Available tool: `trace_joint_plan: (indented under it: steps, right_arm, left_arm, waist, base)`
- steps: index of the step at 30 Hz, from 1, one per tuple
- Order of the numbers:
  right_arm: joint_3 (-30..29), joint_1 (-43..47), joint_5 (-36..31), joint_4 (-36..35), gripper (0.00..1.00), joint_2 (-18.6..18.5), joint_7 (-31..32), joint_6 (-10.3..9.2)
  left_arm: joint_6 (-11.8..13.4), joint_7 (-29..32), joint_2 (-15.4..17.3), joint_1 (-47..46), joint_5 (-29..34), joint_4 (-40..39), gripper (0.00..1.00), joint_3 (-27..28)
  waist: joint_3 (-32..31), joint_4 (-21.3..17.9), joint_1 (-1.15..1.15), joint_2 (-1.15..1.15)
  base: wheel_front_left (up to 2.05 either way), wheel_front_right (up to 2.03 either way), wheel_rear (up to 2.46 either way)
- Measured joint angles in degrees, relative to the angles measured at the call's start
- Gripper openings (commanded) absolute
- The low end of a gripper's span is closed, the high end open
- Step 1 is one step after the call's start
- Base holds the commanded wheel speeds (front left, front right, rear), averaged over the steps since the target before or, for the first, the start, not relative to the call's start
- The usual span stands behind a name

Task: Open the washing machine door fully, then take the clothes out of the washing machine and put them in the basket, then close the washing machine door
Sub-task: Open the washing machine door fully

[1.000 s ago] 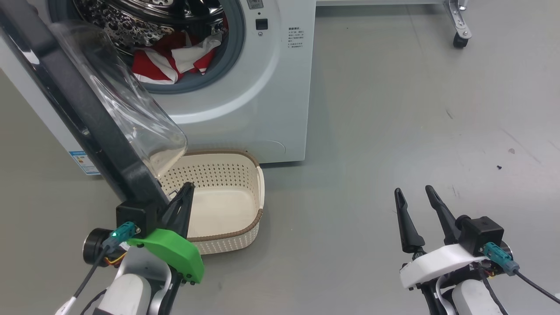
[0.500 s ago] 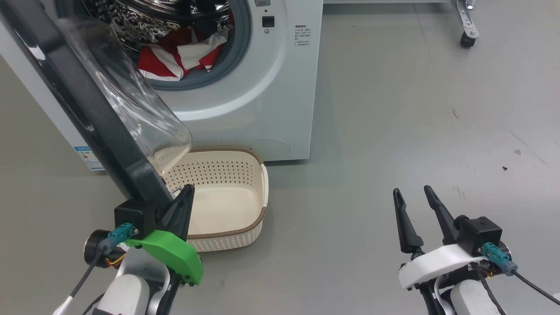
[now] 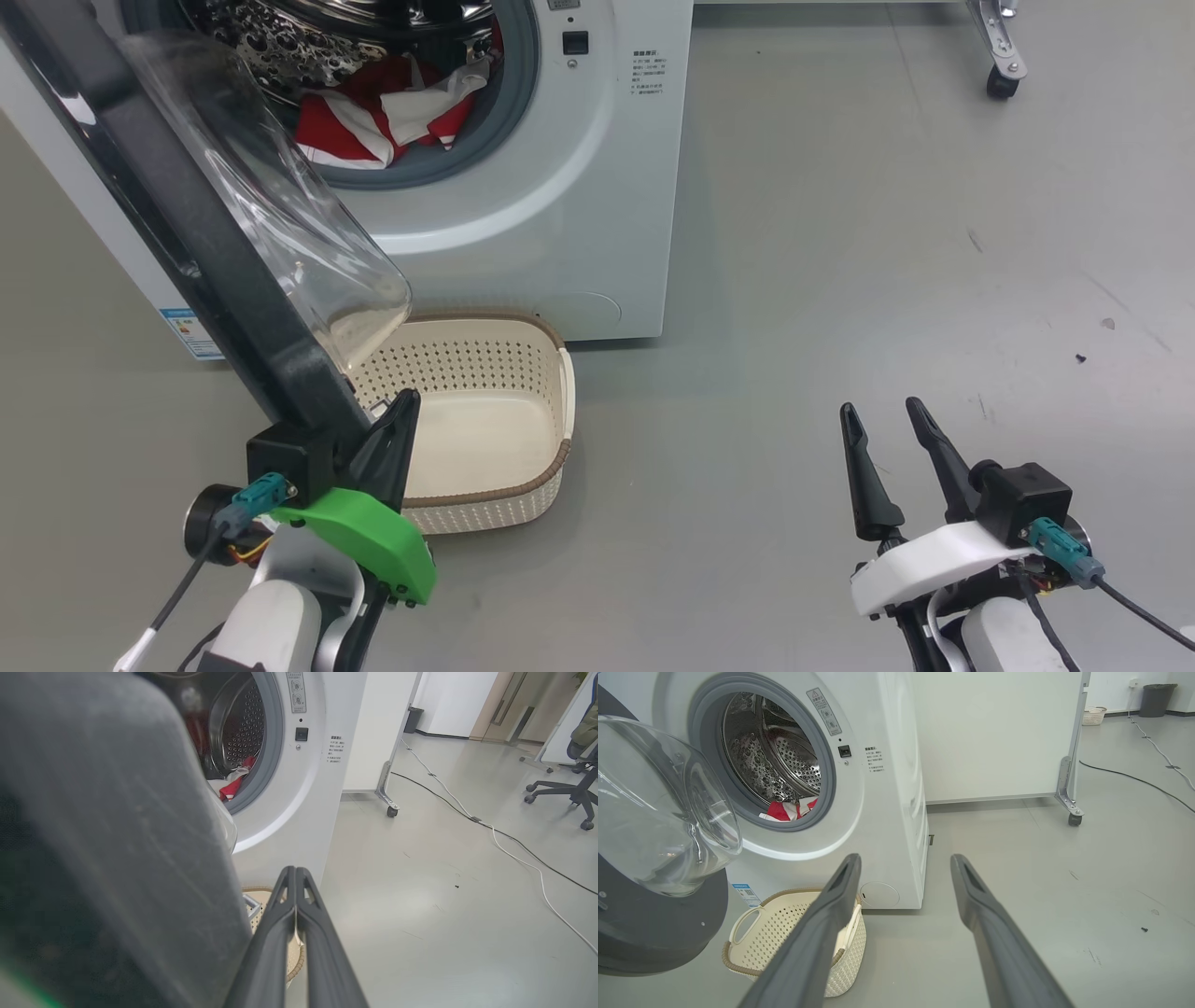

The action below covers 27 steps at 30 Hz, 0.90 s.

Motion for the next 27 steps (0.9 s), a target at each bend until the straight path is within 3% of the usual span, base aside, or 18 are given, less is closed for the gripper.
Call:
trace_joint_plan:
  steps: [27]
  right_arm:
    - [-0.78, 0.20, -0.42, 0.63, 1.00, 0.24, 0.00, 0.31]
  left_arm:
    - [-0.13, -1.03, -0.59, -0.72, -0.38, 2.71, 0.00, -1.53]
  waist:
    - [-1.40, 6.47, 0.00, 0.00]
  base:
    - [0.00, 0.00, 0.00]
